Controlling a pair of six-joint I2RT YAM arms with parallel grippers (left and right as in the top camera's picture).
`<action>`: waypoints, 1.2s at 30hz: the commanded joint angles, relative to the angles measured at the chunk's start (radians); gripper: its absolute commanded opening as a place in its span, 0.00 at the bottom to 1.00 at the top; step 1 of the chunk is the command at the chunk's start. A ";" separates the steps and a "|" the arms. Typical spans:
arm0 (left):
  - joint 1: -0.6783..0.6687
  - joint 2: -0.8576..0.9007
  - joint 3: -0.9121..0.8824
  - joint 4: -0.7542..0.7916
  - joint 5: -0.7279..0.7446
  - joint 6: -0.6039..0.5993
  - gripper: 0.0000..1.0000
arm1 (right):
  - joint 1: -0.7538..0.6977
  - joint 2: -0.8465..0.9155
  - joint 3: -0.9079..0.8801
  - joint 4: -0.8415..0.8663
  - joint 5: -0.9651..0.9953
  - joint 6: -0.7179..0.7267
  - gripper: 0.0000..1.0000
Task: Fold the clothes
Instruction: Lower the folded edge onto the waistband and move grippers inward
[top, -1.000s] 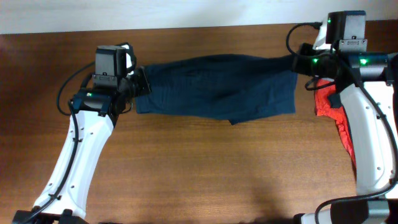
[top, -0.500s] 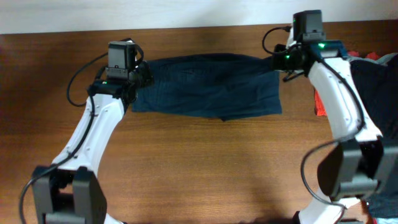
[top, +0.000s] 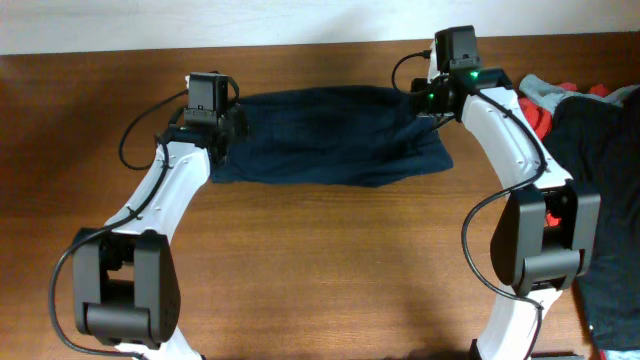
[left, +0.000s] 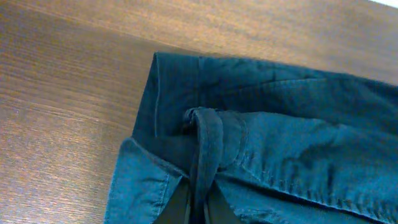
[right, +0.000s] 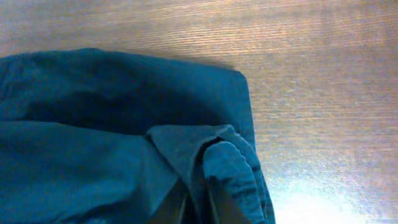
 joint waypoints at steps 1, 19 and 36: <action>0.008 0.040 0.023 0.004 -0.019 0.003 0.14 | 0.010 0.023 0.018 0.043 0.016 -0.003 0.24; 0.061 0.116 0.050 0.208 -0.162 0.014 0.82 | 0.003 0.101 0.028 0.283 0.079 -0.004 0.92; 0.029 -0.006 0.193 -0.221 0.298 0.102 0.00 | 0.001 -0.228 0.047 -0.259 -0.141 -0.003 0.16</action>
